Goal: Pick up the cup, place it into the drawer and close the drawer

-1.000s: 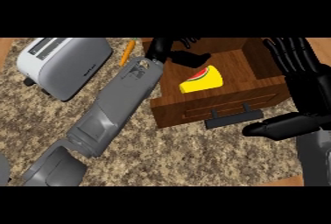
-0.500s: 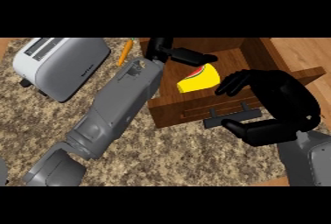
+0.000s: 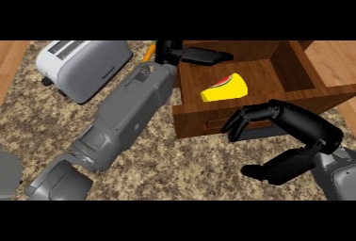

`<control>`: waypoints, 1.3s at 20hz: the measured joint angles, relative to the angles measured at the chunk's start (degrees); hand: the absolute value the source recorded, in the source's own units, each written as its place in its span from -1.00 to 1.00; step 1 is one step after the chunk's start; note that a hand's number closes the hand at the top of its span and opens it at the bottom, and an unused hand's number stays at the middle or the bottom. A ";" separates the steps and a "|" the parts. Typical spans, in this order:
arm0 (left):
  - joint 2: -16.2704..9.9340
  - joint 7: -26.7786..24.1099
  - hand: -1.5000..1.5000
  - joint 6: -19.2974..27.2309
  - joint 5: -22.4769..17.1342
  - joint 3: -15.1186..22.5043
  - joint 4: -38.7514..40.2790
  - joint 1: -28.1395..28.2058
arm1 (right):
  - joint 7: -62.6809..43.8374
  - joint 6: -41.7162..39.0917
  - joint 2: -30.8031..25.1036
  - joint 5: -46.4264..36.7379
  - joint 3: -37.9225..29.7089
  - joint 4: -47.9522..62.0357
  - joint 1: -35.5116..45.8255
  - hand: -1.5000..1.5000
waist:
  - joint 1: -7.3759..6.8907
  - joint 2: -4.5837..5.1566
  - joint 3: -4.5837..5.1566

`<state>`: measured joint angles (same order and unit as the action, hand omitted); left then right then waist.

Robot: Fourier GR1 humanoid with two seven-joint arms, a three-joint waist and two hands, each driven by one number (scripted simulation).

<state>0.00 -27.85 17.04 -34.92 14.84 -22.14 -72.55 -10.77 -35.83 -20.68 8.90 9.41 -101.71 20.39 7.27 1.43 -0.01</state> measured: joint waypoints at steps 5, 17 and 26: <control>-0.07 -1.61 -1.00 -0.26 -1.75 -0.65 0.16 0.75 | 3.28 3.29 -1.56 -14.24 3.30 2.05 -1.76 -1.00 | -3.29 -0.38 -0.03; -1.85 -4.24 -1.00 -3.96 -3.53 -1.35 -6.51 9.37 | 16.65 15.43 3.30 -36.29 11.17 34.21 3.08 1.00 | -9.88 -0.95 -0.08; -6.70 -2.38 -1.00 -9.01 -4.10 -1.27 -13.28 16.42 | 29.45 23.33 4.06 -38.08 3.77 59.04 16.98 1.00 | -13.29 -0.47 -0.11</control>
<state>-6.70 -30.23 8.03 -39.01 13.58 -35.43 -56.13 18.68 -12.51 -16.61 -29.17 13.17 -42.67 37.37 -6.02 0.97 -0.13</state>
